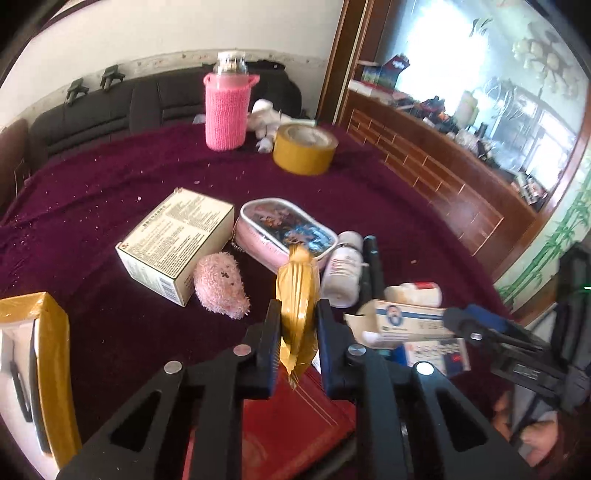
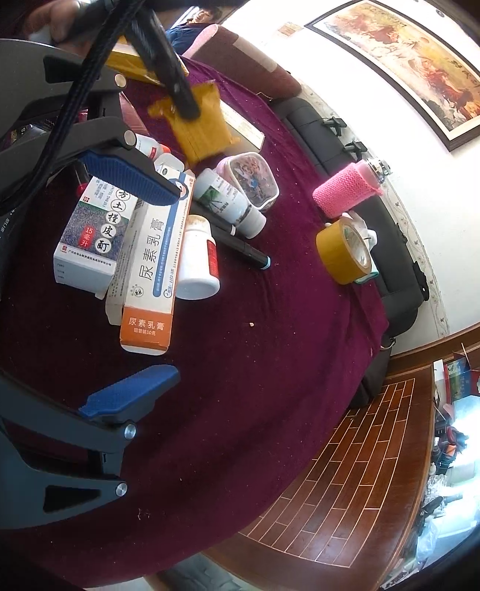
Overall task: Organize objects
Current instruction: 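Grasp the yellow padded envelope with the left gripper, then carry the yellow cracker packet toward the tray with the left gripper while the right grasps the pink pom-pom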
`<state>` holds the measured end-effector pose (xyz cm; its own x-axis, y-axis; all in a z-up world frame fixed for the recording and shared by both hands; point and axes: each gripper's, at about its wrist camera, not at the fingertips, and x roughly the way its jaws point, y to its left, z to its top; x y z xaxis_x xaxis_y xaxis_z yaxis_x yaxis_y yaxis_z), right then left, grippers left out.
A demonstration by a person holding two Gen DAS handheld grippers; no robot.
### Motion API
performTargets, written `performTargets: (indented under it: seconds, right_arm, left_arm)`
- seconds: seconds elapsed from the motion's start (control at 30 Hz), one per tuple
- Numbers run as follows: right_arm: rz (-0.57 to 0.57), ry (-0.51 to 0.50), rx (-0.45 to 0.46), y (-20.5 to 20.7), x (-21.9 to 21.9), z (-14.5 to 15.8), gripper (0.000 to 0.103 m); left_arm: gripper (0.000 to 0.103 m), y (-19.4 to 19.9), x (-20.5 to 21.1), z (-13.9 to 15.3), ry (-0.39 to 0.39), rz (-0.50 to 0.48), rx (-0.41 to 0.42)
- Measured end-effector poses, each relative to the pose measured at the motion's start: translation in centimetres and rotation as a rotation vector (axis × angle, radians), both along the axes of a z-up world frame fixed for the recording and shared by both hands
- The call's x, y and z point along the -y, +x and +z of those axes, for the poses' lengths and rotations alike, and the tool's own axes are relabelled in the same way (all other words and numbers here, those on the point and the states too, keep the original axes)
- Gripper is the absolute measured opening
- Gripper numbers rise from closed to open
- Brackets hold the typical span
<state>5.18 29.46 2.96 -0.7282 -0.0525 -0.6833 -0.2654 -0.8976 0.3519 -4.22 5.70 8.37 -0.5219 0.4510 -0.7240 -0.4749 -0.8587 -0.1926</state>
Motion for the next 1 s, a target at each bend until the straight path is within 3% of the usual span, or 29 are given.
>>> performTargets:
  seconds: [0.17,0.43,0.63,0.73,0.8,0.9,1.0]
  right_arm:
    - [-0.005,0.022,-0.001,0.0,0.1,-0.1,0.088]
    - [-0.045,0.071,0.025,0.0,0.1,-0.6,0.088]
    - [-0.077,0.158,0.034,0.1,0.8,-0.5,0.088]
    - [-0.088,0.204,0.038,0.4,1.5,-0.3,0.088]
    - [-0.094,0.225,0.05,0.3,1.8,-0.4,0.088]
    - [-0.106,0.214,0.062,0.2,1.4,-0.7,0.088]
    - [-0.117,0.161,0.076,0.1,0.4,-1.1,0.088]
  left_arm:
    - [0.012,3.6,3.9,2.7,0.115,0.025,-0.048]
    - [0.006,9.8,13.9,6.8,0.221,0.177,-0.216]
    - [0.007,11.9,18.7,6.3,0.273,0.216,-0.168]
    - [0.023,12.4,18.0,4.4,0.195,0.173,-0.116]
    - [0.046,13.1,16.5,2.8,0.145,0.115,-0.093]
    - [0.059,14.5,13.7,1.0,0.112,-0.014,-0.064]
    - [0.061,15.3,10.2,-0.8,0.019,-0.111,-0.082]
